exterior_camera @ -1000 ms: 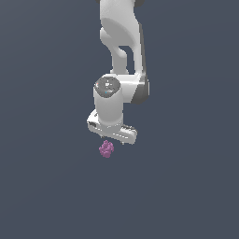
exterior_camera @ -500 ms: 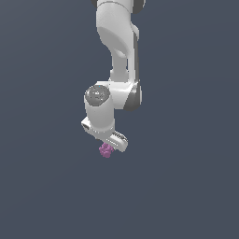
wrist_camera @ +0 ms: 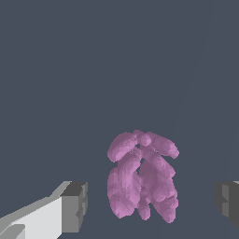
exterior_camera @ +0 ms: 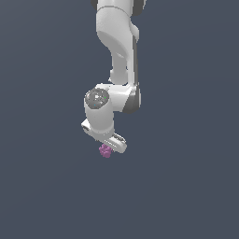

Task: Pick up the object and move it to a goal position.

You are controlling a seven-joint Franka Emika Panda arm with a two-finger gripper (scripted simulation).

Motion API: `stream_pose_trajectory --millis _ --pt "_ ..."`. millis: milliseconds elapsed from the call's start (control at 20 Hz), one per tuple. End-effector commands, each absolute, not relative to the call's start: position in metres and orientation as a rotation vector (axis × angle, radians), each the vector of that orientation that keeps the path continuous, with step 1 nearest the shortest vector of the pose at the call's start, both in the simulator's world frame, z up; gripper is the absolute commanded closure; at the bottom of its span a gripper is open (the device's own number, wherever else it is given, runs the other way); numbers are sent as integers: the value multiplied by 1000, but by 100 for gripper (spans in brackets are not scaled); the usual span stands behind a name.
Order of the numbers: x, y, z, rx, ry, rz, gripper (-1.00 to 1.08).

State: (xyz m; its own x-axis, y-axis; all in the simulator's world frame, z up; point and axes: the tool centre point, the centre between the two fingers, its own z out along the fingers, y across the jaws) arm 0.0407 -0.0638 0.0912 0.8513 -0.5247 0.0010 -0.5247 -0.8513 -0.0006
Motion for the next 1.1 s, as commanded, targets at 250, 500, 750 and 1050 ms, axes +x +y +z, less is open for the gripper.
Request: stream_pose_trajectory --millis 250,500,750,1050 --pt "39 -64 55 -3021 863 0 -92" --pt "41 -65 50 -3020 864 0 -92" --pt "41 -65 50 -3020 864 0 108" --pt "41 -65 50 -3020 864 0 108"
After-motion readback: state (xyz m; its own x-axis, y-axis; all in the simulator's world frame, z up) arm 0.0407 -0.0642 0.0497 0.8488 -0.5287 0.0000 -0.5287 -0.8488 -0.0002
